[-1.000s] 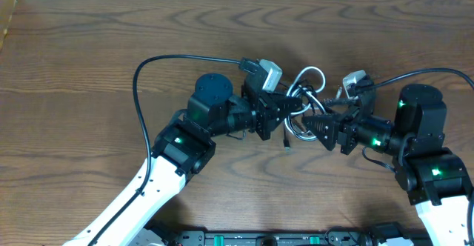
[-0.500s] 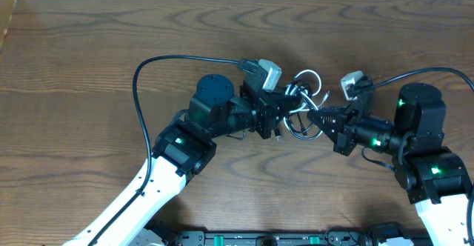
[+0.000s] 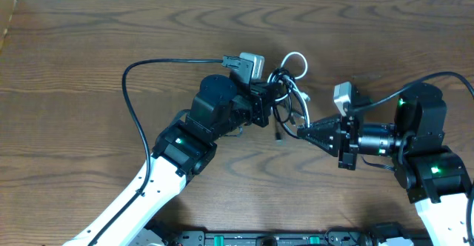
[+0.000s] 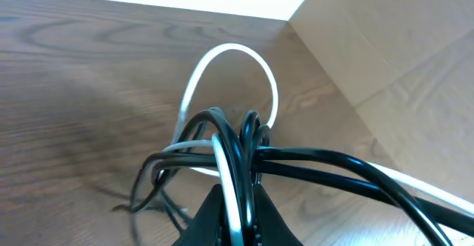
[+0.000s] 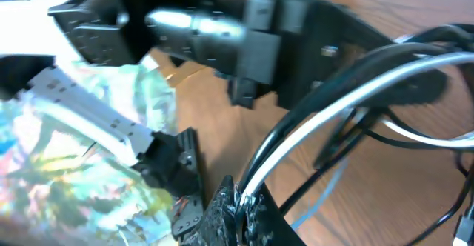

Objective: Untangle cables

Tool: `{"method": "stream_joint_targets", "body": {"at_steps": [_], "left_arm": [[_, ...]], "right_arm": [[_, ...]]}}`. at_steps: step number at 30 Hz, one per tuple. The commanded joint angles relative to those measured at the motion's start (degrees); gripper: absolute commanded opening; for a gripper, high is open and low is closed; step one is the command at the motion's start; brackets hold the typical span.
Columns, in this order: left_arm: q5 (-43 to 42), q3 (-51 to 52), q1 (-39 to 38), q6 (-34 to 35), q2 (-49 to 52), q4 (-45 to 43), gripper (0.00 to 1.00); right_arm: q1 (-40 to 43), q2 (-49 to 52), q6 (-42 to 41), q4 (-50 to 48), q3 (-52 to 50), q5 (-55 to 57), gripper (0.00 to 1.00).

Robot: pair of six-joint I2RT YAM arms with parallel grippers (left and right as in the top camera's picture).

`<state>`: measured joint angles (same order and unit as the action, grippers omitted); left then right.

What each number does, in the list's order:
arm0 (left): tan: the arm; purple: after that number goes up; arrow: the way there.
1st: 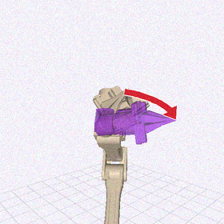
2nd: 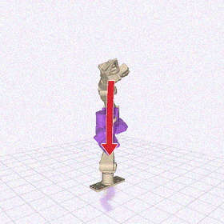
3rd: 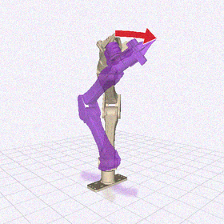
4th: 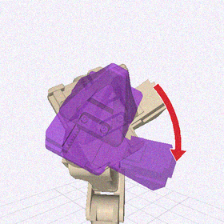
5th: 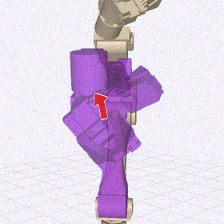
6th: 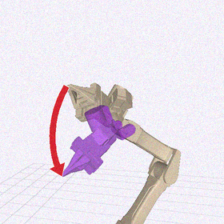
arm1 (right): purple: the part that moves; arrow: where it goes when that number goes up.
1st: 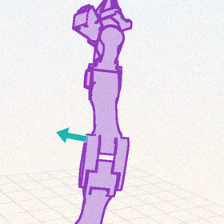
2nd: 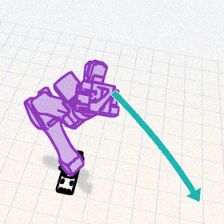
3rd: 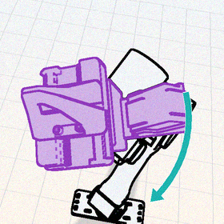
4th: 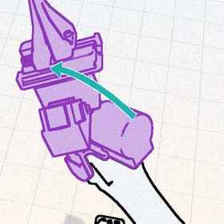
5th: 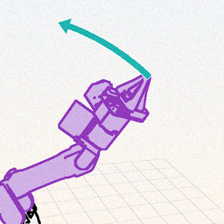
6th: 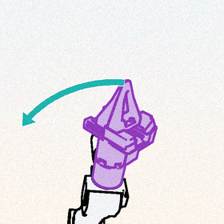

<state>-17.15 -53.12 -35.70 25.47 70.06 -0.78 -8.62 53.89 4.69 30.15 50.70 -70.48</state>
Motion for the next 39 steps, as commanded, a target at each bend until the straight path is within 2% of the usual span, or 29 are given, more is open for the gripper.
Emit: {"method": "stream_joint_targets", "body": {"at_steps": [1,7,11,16,18,20,22,24,33,39], "left_arm": [[6.21,-0.70,0.26,0.98,-0.83,-0.11,0.08],[12.90,-0.70,0.33,1.44,-0.83,-0.11,0.07],[20.28,-0.70,0.70,1.44,-0.83,-0.13,0.08],[21.24,-0.70,2.97,1.42,-0.85,-0.09,0.07],[20.96,-0.70,3.52,1.40,-0.85,-0.11,0.07],[19.52,-0.70,3.72,1.11,-0.85,-0.09,0.08],[15.98,-0.70,3.72,-1.25,-0.85,-0.09,0.07],[11.28,-0.70,3.72,-4.76,-0.85,-0.04,0.07],[-8.24,-0.70,3.72,-19.17,-0.85,5.44,0.08],[-13.20,-0.70,3.72,-25.49,-0.85,10.01,0.07]], "right_arm": [[0.28,-0.26,3.80,0.09,0.59,-8.68,0.01],[0.28,-0.26,4.09,1.81,0.59,-8.76,0.01],[0.28,-0.26,6.16,5.75,0.57,-8.13,0.01],[0.28,-0.26,6.75,12.11,0.57,-1.81,0.01],[0.28,-0.26,6.73,14.19,0.57,2.67,0.15],[0.28,-0.26,6.47,15.74,0.57,7.08,0.40],[0.28,-0.26,4.81,16.39,0.57,11.19,0.60],[0.28,-0.26,2.45,16.33,0.57,14.75,0.72],[0.28,-0.26,-2.54,15.74,0.57,28.98,0.90],[0.28,-0.26,-2.47,15.43,0.57,38.16,0.96]]}}
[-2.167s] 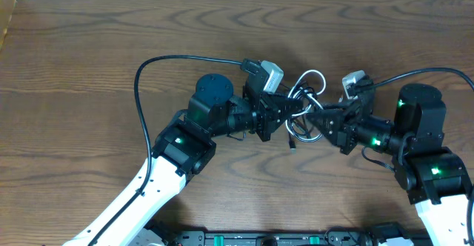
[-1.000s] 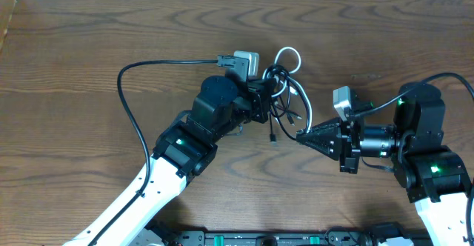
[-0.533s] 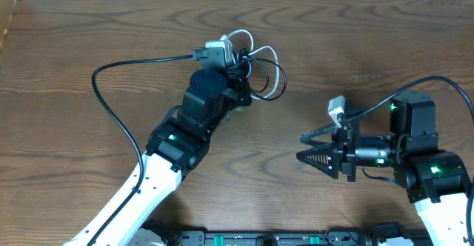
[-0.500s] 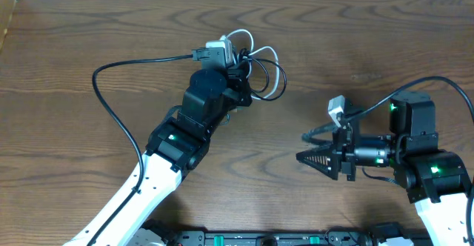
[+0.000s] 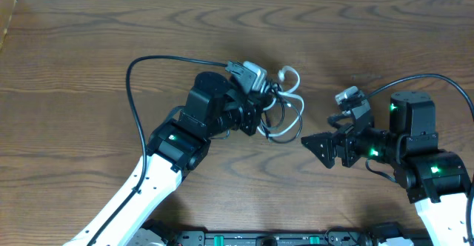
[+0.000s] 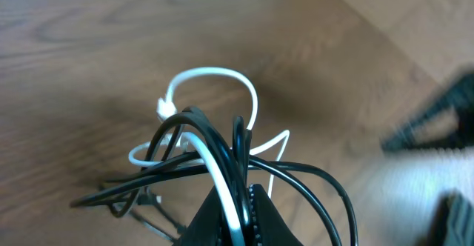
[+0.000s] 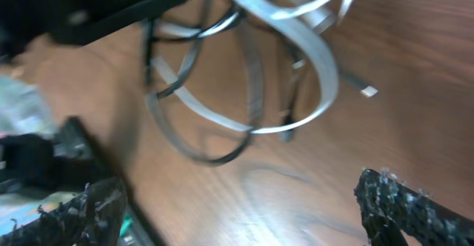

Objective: Untangle cables

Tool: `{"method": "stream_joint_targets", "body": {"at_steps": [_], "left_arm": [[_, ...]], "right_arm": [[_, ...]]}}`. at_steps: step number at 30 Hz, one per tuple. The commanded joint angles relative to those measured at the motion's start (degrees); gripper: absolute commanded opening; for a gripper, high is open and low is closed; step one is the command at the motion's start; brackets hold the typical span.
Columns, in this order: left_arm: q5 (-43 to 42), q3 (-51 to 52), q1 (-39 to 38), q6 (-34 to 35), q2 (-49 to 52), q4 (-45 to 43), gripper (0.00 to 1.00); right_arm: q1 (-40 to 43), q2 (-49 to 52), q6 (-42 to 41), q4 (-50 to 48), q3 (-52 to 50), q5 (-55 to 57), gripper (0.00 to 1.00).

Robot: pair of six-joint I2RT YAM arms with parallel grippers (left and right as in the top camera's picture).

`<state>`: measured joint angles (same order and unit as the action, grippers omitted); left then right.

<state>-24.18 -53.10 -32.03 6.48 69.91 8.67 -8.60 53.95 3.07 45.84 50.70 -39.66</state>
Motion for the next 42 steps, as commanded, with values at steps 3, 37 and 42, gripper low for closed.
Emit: {"method": "stream_joint_targets", "body": {"at_steps": [3,37,42], "left_arm": [[-10.62,-0.72,0.04,-9.57,-0.70,0.85,0.07],[-22.23,-0.72,-0.17,-11.56,-0.70,-6.80,0.07],[-24.06,-0.72,-0.17,-11.54,-0.70,-7.54,0.08]], "right_arm": [[0.26,-0.33,-0.04,-1.81,0.57,8.17,0.99],[0.26,-0.33,0.85,-6.93,0.57,-15.63,0.99],[0.26,-0.33,0.85,-9.07,0.57,-19.34,0.99]]}}
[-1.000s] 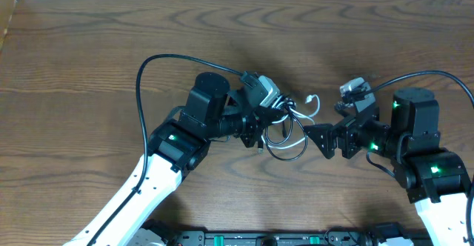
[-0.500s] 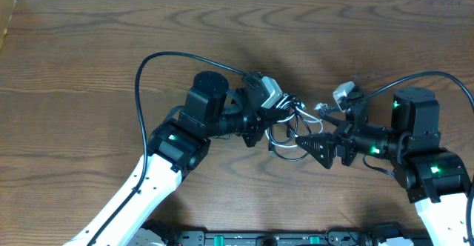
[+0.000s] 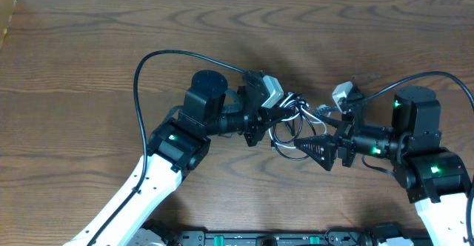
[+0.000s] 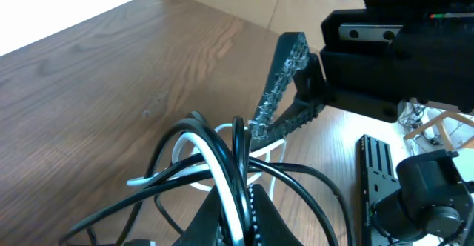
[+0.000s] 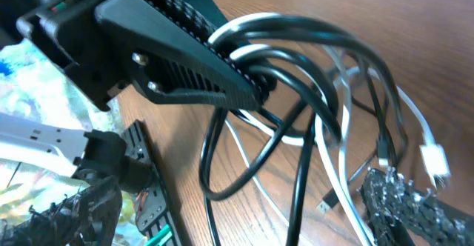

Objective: Untangle cables

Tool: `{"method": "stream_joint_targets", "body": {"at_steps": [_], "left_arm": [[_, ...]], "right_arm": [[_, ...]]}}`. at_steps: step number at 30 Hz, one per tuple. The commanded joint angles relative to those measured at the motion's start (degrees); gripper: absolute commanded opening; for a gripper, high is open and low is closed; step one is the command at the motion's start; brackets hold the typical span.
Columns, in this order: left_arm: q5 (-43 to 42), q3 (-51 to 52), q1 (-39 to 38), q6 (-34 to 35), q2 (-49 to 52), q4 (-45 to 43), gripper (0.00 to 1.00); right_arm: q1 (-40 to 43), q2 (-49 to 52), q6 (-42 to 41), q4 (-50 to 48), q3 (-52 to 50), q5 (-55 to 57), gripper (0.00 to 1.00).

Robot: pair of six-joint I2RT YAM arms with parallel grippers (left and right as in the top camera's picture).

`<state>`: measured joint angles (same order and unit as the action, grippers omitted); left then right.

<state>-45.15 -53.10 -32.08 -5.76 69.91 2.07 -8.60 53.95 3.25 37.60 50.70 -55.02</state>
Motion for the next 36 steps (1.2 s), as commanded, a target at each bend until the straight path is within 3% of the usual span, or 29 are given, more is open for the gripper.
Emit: {"method": "stream_joint_targets", "body": {"at_steps": [1,13,22,27,32,36], "left_arm": [[-3.50,-0.72,-0.13,0.70,-0.70,-1.09,0.07],[-3.52,-0.72,-0.13,3.85,-0.70,-3.98,0.07],[-3.54,-0.72,-0.15,4.37,-0.70,-6.56,0.07],[-3.76,-0.72,-1.42,4.37,-0.70,-7.39,0.07],[-3.74,-0.72,-3.37,4.35,-0.70,-8.13,0.08],[-3.69,-0.72,-3.63,4.35,-0.70,-8.37,0.08]], "right_arm": [[0.26,-0.33,0.68,-0.98,0.57,-4.09,0.99],[0.24,-0.33,0.68,-2.08,0.57,-9.03,0.91],[0.24,-0.33,0.66,-2.29,0.57,-9.01,0.70],[0.24,-0.31,0.63,-2.75,0.57,-9.01,0.64],[0.26,-0.33,0.17,-4.09,0.57,-8.98,0.47],[0.26,-0.33,0.17,-4.22,0.57,-8.96,0.23]]}}
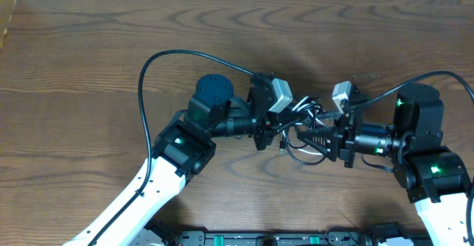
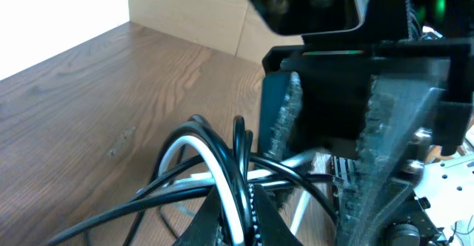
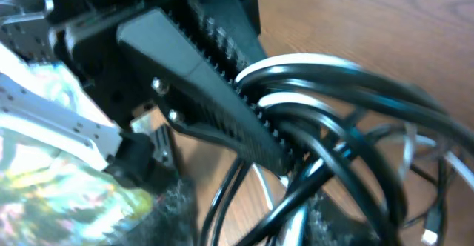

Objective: Untangle cables

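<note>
A knot of black and white cables [image 1: 302, 117] hangs between the two arms at mid-table. My left gripper [image 1: 275, 127] is shut on the cables; in the left wrist view its jaws [image 2: 238, 218] pinch a white strand [image 2: 215, 161] and black ones [image 2: 243, 138]. My right gripper [image 1: 300, 137] has pushed into the knot from the right, open, its ribbed fingers [image 2: 285, 124] straddling strands. In the right wrist view, black cables [image 3: 348, 138] run between the blurred right gripper [image 3: 248, 216] fingers, beside the left finger [image 3: 215, 98].
The wooden table [image 1: 89, 24] runs wide on all sides. The left arm's own black lead [image 1: 170, 55] arcs over the table behind it. A cardboard edge [image 1: 6, 16] sits at the far left. A black rail [image 1: 259, 238] lies along the front edge.
My right gripper has moved left from just beside the knot into it, and its fingers stand closer together around strands. My left gripper has kept its hold and edged slightly right.
Both grippers were first shut on the knot, pulling it between them. Then the right one had let go and stood open to the right. Later the left had carried the knot rightward, near the open right gripper. Now the right fingers are inside the knot.
</note>
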Tool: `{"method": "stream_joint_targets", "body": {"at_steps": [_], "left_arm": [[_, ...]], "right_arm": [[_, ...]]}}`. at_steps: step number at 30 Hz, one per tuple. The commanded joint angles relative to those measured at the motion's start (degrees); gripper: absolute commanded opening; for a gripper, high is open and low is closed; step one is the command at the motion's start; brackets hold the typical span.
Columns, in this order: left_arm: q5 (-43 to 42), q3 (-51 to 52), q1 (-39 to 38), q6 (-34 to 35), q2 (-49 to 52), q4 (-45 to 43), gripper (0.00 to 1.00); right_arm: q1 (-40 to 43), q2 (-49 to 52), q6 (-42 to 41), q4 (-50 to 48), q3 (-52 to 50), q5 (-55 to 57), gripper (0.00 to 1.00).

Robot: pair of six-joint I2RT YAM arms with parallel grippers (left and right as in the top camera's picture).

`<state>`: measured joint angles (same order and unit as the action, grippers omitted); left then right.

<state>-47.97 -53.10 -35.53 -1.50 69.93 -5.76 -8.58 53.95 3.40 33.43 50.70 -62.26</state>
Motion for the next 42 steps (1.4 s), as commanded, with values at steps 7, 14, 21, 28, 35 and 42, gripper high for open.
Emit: {"method": "stream_joint_targets", "body": {"at_steps": [7,14,21,28,35,42], "left_arm": [[3.02,-0.72,-0.17,0.13,-0.72,-0.52,0.08],[14.45,-0.72,-0.17,5.14,-0.72,-0.09,0.08],[34.69,-0.72,-0.17,14.62,-0.72,4.46,0.07],[44.96,-0.72,-0.11,21.38,-0.72,8.39,0.07],[48.68,-0.72,2.47,28.00,-0.72,11.34,0.08],[48.70,-0.72,7.17,37.07,-0.72,15.41,0.08]], "right_arm": [[0.24,-0.33,0.02,0.76,0.57,-1.75,0.01],[0.24,-0.33,0.04,1.73,0.57,-1.77,0.01],[0.24,-0.33,0.07,1.55,0.57,-1.77,0.01],[0.24,-0.33,0.04,0.33,0.57,-1.77,0.01],[0.24,-0.33,0.04,0.15,0.57,-1.79,0.01],[0.24,-0.33,0.04,-0.50,0.57,-1.77,0.01]]}}
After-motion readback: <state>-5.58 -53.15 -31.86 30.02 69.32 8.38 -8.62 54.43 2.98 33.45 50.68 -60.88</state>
